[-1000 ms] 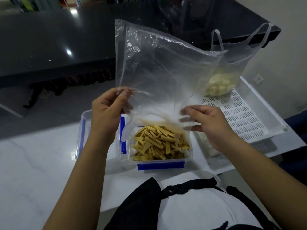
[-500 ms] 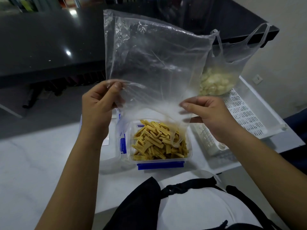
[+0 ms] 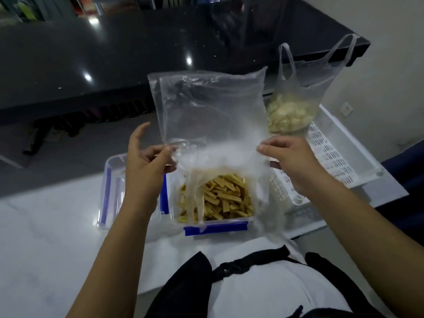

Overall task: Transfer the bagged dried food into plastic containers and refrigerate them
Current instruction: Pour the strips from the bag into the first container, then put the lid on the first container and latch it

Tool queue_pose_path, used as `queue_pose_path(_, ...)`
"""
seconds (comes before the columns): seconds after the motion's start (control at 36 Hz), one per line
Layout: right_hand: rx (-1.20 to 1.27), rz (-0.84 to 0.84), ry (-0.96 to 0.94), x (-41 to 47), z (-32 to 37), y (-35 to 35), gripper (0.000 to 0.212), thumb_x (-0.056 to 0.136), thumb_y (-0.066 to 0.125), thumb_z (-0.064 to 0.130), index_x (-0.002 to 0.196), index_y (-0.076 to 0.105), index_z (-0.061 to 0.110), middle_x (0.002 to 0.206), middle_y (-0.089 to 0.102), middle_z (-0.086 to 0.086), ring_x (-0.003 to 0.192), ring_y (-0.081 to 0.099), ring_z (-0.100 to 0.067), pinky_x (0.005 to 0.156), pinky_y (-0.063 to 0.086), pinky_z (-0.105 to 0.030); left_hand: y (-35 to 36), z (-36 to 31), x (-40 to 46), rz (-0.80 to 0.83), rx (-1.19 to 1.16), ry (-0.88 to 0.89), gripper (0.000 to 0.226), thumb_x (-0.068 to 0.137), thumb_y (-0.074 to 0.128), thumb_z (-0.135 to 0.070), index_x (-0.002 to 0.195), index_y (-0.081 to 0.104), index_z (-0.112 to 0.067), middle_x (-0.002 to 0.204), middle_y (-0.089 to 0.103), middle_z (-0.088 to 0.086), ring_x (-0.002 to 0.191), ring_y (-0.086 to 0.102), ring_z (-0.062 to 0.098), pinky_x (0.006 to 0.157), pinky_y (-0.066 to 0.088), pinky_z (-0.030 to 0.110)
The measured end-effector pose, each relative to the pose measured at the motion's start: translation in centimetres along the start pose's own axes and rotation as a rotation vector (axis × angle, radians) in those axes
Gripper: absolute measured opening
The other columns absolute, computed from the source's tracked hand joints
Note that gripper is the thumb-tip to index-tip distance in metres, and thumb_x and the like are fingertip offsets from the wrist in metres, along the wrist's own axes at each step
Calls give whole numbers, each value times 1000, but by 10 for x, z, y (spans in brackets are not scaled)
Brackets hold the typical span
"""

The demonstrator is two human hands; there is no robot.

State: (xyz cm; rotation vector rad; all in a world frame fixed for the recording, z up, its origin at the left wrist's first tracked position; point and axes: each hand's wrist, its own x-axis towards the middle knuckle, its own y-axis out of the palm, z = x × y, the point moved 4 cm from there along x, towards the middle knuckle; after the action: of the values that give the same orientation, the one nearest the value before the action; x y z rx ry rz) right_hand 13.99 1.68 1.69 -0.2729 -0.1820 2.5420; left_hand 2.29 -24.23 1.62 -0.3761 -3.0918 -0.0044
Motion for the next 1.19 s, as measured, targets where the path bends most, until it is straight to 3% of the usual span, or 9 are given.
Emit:
queue_pose_path(0.08,15,-33,1,-3,3,-14,10,83,76,15,73,76,17,87,72,-11,93,66,-32,93,53,-51,9,-5,-11,13,-24,55,64,95,60,1,144,36,-32,94,70,13,72,67,19,70,60,31)
queue_pose_path(0.25,-10,-178,10,-12,-1,-78,20,82,77,25,77,72,6,80,68,-9,78,62,-24,78,48,-40,55,-5,-26,209,25,34,38,97,54,1,126,63,-23,103,69,0,73,66,14,71,58,29)
queue_pose_path(0.53,-355,-337,153,-36,-45,-208,23,82,78,28,84,71,6,85,70,-20,73,64,-31,73,53,-44,172,15,-62,649,111,-120,32,96,63,-13,124,67,-26,108,73,-9,85,72,13,75,60,28)
queue_pose_path(0.64,-498,-360,273,-33,-66,-241,27,81,77,38,99,73,19,95,74,-1,89,70,-25,86,57,-49,204,23,-64,819,327,-71,38,93,66,-34,130,61,-39,107,71,-15,87,70,5,83,59,36)
queue_pose_path(0.72,-576,-365,267,-22,-68,-250,47,78,77,44,119,66,24,112,66,4,104,63,-20,90,53,-40,210,24,-52,692,499,12,33,91,65,-48,124,64,-43,95,71,-16,81,67,1,80,58,36)
queue_pose_path(0.81,-685,-279,106,-10,-57,-238,52,87,72,35,135,55,24,127,52,6,117,50,-17,97,42,-34,218,16,-38,504,653,165,33,95,59,-47,125,64,-35,111,67,-12,99,61,5,92,51,33)
queue_pose_path(0.92,-959,97,-112,19,-63,-202,59,94,53,51,148,39,33,161,25,5,150,17,-19,121,19,-45,268,15,-38,676,992,318,56,101,43,-48,153,33,-30,161,28,3,148,21,25,121,18,38)
queue_pose_path(1.03,-1247,411,-84,49,-99,-174,66,96,20,66,155,9,39,166,0,5,153,-5,-18,123,4,-43,313,53,-43,886,1380,148,67,103,23,-54,159,3,-24,168,-6,5,154,-10,27,123,-7,47)
queue_pose_path(1.19,-1284,531,17,71,-132,-171,65,98,18,63,156,-1,41,166,-9,7,152,-11,-19,122,-2,-47,319,80,-49,914,1610,7,66,104,19,-53,159,3,-21,168,-1,7,154,-8,29,121,-12,54)
